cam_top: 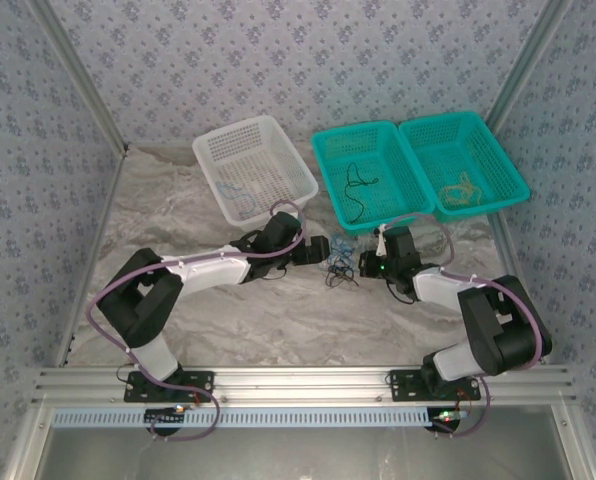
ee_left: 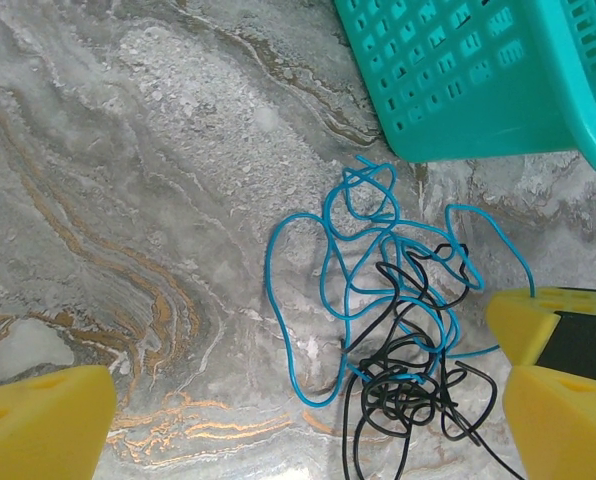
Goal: Untangle the cables
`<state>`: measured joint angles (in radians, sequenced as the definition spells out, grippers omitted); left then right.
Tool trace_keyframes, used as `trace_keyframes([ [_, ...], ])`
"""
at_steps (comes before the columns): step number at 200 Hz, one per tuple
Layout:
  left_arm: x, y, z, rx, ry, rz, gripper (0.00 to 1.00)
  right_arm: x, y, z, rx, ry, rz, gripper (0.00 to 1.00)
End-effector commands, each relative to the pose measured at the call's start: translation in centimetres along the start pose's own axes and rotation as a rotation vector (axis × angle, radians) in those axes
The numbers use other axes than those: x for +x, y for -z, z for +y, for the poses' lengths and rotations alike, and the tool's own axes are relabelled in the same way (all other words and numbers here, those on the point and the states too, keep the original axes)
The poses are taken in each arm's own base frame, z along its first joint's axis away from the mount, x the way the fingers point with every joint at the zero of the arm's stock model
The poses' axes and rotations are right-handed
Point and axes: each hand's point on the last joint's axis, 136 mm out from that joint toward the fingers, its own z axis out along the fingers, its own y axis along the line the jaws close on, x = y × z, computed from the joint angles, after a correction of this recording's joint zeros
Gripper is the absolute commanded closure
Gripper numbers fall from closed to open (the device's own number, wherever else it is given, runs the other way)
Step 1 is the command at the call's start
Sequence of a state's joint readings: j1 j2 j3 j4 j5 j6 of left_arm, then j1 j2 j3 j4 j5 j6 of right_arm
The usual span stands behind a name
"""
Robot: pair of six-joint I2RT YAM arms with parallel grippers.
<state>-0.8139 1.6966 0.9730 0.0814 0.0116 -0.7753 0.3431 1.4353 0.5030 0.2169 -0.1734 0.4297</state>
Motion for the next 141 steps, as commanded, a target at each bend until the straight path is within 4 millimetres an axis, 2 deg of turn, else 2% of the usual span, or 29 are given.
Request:
trace_keyframes([
  [1, -1.0, 0.5, -2.4, 0.091, -0.078, -0.028, 0.01, -0.9, 0.3, 1.2, -0.015, 0.035, -0.023, 0.99],
  [38, -1.8, 1.8, -4.2, 0.160, -0.187, -0.058, 0.01, -0.3, 1.4, 3.0, -0.059, 0.084, -0.020, 1.00],
  [62, -2.4, 2.6, -4.5, 0.170, -0.224, -0.091, 0.01, -0.3, 2.3, 3.8, -0.080, 0.089, -0.037, 1.00],
  [82, -3.0, 3.1, -3.9, 0.130, -0.218, -0.120, 0.01, -0.2, 2.9, 4.3, -0.094, 0.089, -0.035, 1.00],
  [141, -3.1, 4.1, -3.5, 0.146, -0.250, -0.177, 0.01, -0.2, 4.5, 6.3, -0.159, 0.116, -0.028, 1.00],
])
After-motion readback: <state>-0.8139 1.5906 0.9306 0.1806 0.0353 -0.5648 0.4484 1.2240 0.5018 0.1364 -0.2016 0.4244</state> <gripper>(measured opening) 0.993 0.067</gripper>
